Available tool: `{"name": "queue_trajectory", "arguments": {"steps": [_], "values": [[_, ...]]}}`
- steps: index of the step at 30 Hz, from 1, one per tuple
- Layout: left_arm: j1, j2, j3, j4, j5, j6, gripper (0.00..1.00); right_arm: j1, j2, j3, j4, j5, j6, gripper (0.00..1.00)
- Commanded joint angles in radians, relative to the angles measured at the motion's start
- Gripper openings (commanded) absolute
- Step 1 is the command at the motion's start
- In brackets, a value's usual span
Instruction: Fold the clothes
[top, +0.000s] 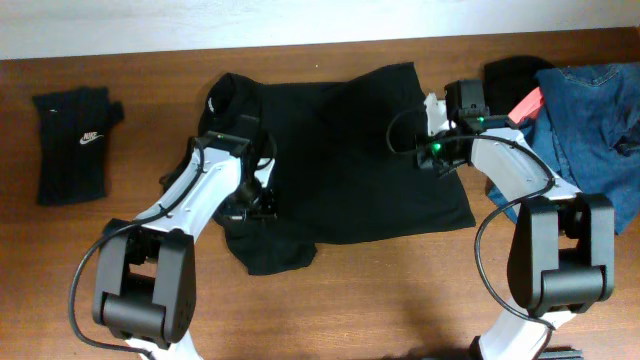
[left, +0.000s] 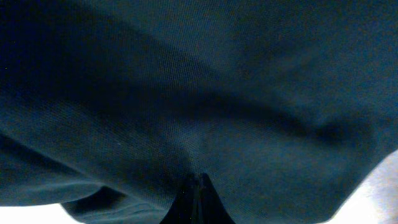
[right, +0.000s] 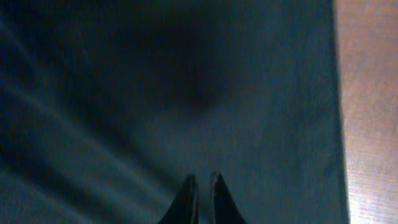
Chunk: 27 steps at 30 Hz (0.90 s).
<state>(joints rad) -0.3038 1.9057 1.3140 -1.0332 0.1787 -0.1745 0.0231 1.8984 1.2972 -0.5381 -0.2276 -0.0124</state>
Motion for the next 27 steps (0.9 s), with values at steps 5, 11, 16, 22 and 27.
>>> {"name": "queue_trajectory", "arguments": {"steps": [5, 11, 16, 22, 27], "values": [[-0.022, -0.058, -0.049, 0.002, 0.035, -0.015, 0.01, 0.004, 0.007, 0.069, 0.116, -0.001, 0.017, 0.04], [-0.043, -0.2, -0.05, -0.076, 0.032, -0.034, 0.01, 0.018, 0.101, 0.247, 0.112, -0.057, 0.082, 0.04], [-0.043, -0.269, -0.063, -0.125, 0.031, -0.034, 0.01, 0.045, 0.259, 0.473, -0.002, -0.053, 0.092, 0.04], [-0.044, -0.279, -0.163, -0.065, 0.026, -0.05, 0.01, 0.069, 0.383, 0.628, -0.027, -0.052, 0.092, 0.04], [-0.047, -0.279, -0.302, 0.085, 0.051, -0.073, 0.01, 0.075, 0.41, 0.633, 0.009, -0.045, 0.092, 0.04]]}}
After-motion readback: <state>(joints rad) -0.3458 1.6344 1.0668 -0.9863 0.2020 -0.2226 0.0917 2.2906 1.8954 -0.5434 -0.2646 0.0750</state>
